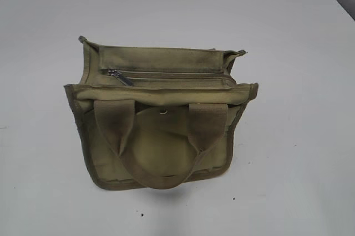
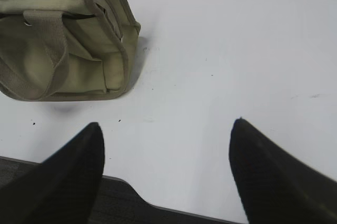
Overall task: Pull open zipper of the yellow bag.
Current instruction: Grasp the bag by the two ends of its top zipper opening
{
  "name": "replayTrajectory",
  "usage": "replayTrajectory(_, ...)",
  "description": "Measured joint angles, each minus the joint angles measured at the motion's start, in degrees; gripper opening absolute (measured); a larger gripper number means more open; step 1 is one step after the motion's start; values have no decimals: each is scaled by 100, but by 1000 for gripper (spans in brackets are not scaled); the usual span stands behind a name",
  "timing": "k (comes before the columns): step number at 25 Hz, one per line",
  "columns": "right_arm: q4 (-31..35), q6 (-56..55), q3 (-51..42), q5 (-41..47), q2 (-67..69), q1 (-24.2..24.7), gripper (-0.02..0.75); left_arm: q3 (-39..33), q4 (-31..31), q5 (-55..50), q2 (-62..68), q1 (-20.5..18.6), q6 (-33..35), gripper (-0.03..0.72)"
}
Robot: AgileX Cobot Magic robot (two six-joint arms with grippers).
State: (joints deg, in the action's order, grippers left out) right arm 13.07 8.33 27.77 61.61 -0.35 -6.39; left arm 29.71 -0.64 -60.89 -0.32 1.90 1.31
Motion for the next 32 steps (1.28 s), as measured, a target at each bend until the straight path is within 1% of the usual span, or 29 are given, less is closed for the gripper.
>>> replayTrajectory(29, 18, 0, 0, -5, 0, 0, 571, 0, 0, 0, 0, 0, 0, 239)
replayTrajectory(32, 44, 12, 0, -95, 19, 0, 571, 6, -74, 36, 103, 0, 0, 239)
